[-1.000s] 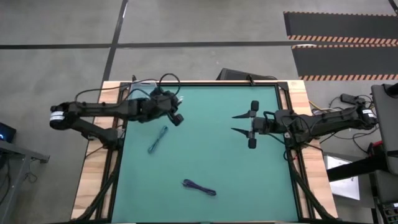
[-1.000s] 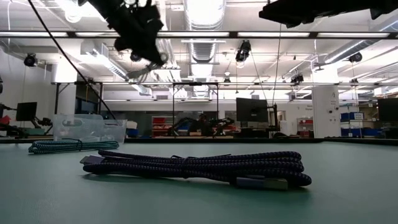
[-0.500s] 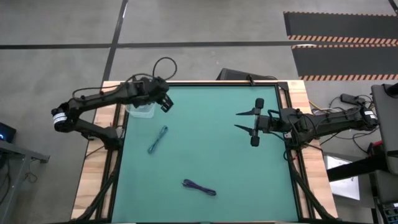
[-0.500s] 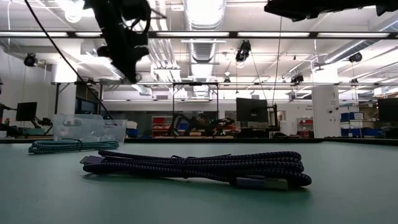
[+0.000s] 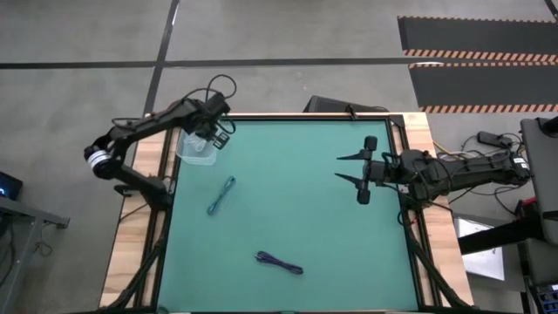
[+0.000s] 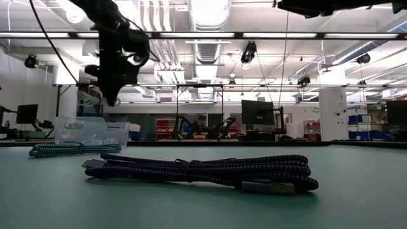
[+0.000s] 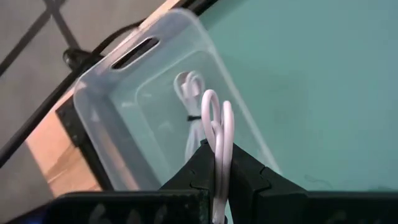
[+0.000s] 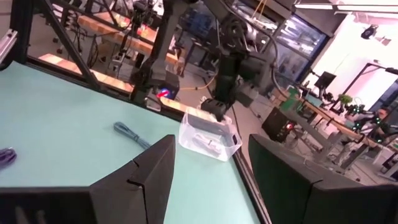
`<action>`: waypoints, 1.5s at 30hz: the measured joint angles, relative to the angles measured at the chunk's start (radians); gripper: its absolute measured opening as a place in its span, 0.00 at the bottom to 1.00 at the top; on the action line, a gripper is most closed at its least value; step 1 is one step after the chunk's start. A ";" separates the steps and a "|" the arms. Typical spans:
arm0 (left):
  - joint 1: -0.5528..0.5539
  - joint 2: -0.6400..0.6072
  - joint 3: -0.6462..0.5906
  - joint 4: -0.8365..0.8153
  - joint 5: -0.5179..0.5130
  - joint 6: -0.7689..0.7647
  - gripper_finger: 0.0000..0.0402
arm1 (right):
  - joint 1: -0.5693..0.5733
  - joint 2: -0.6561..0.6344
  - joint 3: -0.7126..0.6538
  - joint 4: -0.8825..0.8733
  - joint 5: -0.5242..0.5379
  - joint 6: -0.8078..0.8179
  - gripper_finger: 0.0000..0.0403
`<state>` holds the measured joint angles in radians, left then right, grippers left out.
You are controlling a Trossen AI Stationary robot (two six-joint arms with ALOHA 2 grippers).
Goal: Pick and place USB-C Cables
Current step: Put the white charger cable into the transparent bin
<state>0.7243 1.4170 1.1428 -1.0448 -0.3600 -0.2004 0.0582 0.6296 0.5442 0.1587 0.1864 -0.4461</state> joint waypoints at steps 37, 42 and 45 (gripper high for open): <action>0.226 0.256 0.106 -0.038 0.051 0.151 0.02 | 0.000 -0.007 0.000 -0.035 -0.002 -0.008 0.49; 0.226 0.256 0.094 -0.014 0.051 0.101 0.02 | 0.000 -0.007 0.000 -0.035 -0.002 -0.007 0.49; 0.226 0.256 0.093 0.007 0.050 0.076 0.02 | 0.000 -0.007 0.000 -0.035 -0.002 -0.007 0.49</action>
<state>0.9499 1.6733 1.2363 -1.0374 -0.3102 -0.1246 0.0582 0.6224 0.5441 0.1233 0.1848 -0.4534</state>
